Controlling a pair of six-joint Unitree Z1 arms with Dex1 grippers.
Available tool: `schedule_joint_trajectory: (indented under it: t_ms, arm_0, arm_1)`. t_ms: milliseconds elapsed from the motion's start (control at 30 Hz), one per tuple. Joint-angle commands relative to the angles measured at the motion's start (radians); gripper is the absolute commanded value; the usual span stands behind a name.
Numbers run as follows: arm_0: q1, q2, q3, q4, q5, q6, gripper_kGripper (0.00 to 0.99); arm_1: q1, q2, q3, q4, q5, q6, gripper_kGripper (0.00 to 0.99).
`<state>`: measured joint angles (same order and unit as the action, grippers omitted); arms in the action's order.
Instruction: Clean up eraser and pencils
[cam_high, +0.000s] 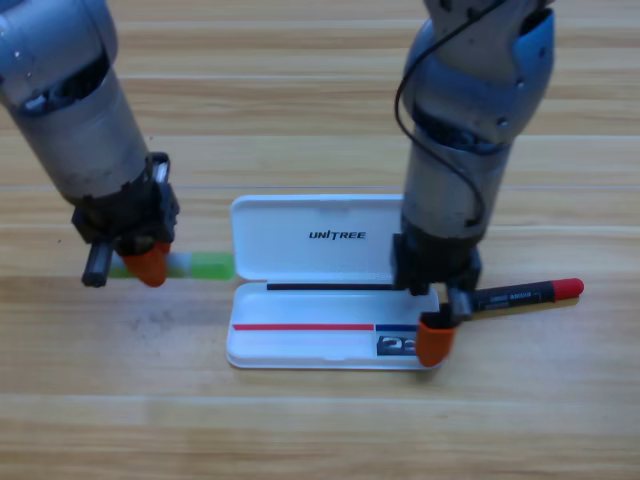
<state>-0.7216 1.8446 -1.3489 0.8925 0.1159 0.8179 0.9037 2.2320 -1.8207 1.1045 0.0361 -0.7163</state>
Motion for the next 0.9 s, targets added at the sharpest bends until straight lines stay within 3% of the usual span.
schedule_joint_trajectory:
  t_ms: [33,233,533,900]
  arm_0:
    - [-0.07,-0.001,-0.064,0.039,-0.022,-0.023,0.0]
    - [-0.127,0.068,-0.119,0.049,-0.042,-0.048,0.0]
    - [-0.16,0.194,-0.182,0.042,-0.084,-0.059,0.0]
    - [-0.174,0.298,-0.248,0.036,-0.094,-0.079,0.0]
  arm_1:
    - [0.015,-0.204,0.147,0.034,-0.019,0.0,0.881]
    - [-0.075,-0.295,0.291,0.012,-0.024,-0.002,0.989]
    - [-0.218,-0.18,0.353,-0.138,-0.067,-0.16,0.99]
    - [-0.262,-0.048,0.324,-0.259,-0.078,-0.304,0.971]
